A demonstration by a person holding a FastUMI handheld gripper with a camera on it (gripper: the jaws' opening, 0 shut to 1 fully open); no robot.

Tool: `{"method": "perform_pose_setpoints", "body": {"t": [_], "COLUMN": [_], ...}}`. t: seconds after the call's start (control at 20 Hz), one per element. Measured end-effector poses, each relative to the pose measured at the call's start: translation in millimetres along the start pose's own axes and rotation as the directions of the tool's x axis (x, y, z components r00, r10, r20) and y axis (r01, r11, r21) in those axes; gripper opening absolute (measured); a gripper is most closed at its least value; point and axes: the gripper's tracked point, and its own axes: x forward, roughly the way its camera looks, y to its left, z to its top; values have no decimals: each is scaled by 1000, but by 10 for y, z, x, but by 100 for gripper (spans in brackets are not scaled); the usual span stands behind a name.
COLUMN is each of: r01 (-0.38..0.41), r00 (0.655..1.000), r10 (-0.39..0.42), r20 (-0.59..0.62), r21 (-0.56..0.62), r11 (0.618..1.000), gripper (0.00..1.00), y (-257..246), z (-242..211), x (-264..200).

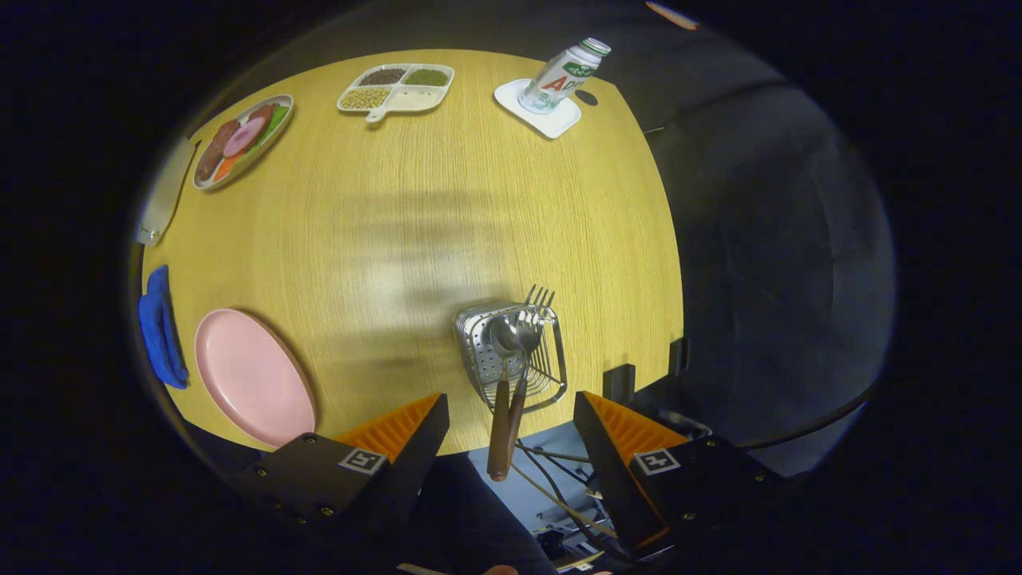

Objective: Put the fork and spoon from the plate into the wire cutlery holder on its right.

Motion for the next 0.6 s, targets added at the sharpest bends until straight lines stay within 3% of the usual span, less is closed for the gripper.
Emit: {"method": "perform_pose_setpoints", "body": {"t": [0.2, 0.35, 0.45, 0.6], "r01": [-48, -75, -100, -158], "r00": [983, 943, 894, 783], "r10": [35, 37, 39, 57], "r20": [179, 331, 446, 619], "r21": [65, 104, 114, 109], "r11": [997, 992, 988, 981], "gripper": [97, 97, 97, 97], "y": [133, 174, 224, 318], "z": [246, 407, 518, 688], "x": [-258, -507, -729, -1115]}}
